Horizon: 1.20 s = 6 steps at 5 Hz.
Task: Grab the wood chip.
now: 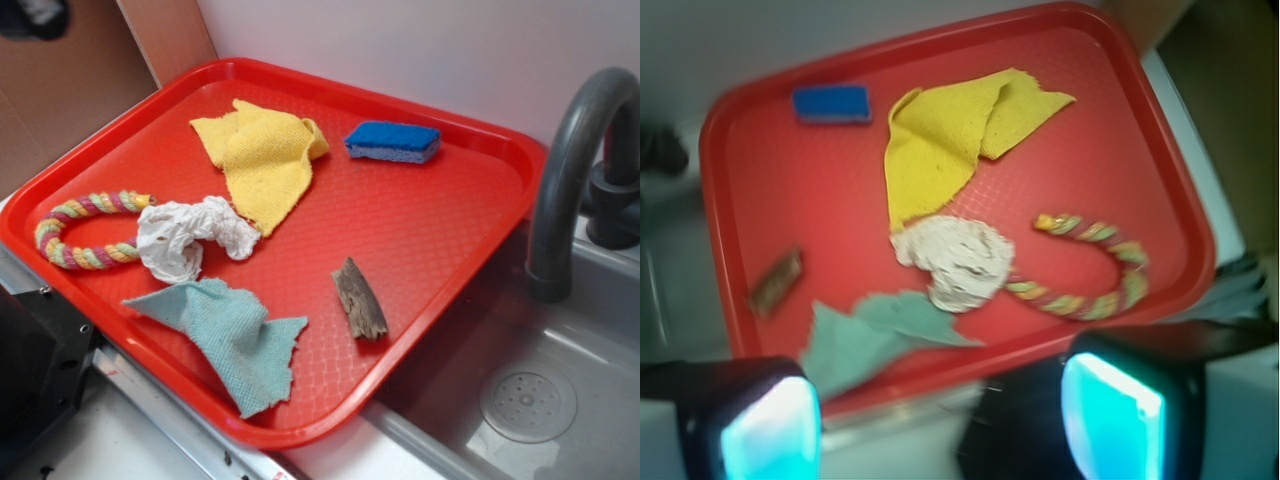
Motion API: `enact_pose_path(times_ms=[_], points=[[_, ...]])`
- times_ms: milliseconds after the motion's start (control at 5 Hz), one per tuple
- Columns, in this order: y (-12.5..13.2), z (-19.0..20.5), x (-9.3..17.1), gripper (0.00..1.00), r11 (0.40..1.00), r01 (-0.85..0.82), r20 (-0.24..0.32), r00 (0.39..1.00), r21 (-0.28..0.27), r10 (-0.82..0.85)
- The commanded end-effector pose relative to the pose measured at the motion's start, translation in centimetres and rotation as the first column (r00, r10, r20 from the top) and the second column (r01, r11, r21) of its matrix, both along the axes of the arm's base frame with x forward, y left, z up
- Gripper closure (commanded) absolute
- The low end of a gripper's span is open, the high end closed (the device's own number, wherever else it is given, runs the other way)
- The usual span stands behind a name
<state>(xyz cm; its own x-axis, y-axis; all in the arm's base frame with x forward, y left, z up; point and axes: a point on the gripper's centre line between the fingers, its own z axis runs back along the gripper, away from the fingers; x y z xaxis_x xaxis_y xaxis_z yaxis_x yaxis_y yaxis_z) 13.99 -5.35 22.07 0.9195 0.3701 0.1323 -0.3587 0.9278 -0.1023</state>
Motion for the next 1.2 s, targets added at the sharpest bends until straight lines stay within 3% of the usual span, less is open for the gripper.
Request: enact_pose_path(times_ms=[0, 200, 600, 800, 1000], points=[[-4.6, -3.7, 4.8, 0.0, 0.956, -0.278, 0.008, 0.96, -0.097, 0.28], [-5.9, -5.6, 6.8, 0.0, 0.915, -0.388, -0.045, 0.922, -0.112, 0.385], [-8.5, -12.2, 8.2, 0.0, 0.818, -0.575, -0.079, 0.816, 0.003, 0.573], [-9.6, -14.5, 8.6, 0.0, 0.834, -0.551, -0.125, 0.827, 0.011, 0.548], [-9.5, -15.9, 8.4, 0.0, 0.835, -0.549, -0.13, 0.826, 0.033, 0.548]])
